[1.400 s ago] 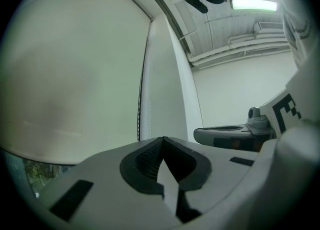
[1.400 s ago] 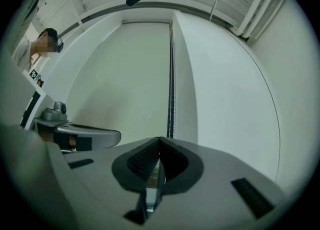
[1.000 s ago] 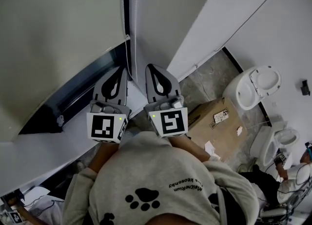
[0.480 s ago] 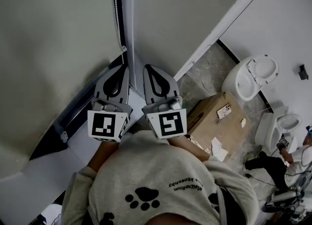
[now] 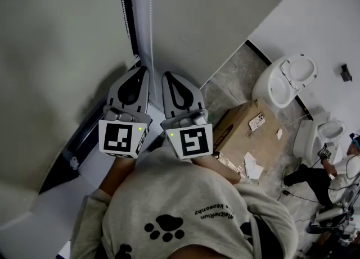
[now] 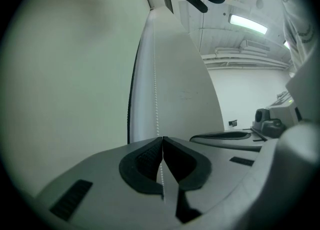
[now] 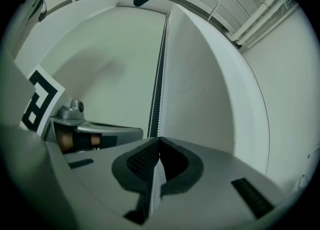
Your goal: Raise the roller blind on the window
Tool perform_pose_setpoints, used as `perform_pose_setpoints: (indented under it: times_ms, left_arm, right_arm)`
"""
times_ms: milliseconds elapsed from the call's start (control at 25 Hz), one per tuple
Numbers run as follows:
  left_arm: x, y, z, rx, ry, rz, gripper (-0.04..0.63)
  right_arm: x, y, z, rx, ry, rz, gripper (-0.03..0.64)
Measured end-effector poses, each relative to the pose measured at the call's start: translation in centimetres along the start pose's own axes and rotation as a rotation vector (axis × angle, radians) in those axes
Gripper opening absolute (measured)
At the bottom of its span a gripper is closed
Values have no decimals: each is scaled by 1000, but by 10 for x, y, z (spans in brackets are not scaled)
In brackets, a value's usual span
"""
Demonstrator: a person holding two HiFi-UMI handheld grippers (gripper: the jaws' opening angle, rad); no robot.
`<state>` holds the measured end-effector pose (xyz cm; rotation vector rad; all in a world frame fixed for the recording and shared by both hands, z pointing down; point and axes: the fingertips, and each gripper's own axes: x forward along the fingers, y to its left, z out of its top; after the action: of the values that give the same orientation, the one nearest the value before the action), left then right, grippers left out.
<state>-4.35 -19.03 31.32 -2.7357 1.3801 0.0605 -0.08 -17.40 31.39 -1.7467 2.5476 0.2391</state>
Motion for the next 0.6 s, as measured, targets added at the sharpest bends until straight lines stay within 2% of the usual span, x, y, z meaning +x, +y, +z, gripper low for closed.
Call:
perform_pose_setpoints:
  times_ms: [280, 320, 360, 600]
  left_arm:
    - [20, -5, 5, -1, 17, -54, 19]
    - [24, -5, 6, -4, 23, -65, 94]
    - [27, -5, 7, -6, 27, -73, 127]
    - [40, -3, 8, -18, 36, -103, 127]
  right_arm:
    - [1, -4, -1, 7, 25, -2, 9]
    - [2, -4, 1, 7, 26, 0, 9]
    - [3, -5, 3, 7, 26, 2, 9]
    - [4, -4, 4, 12, 26, 7, 9]
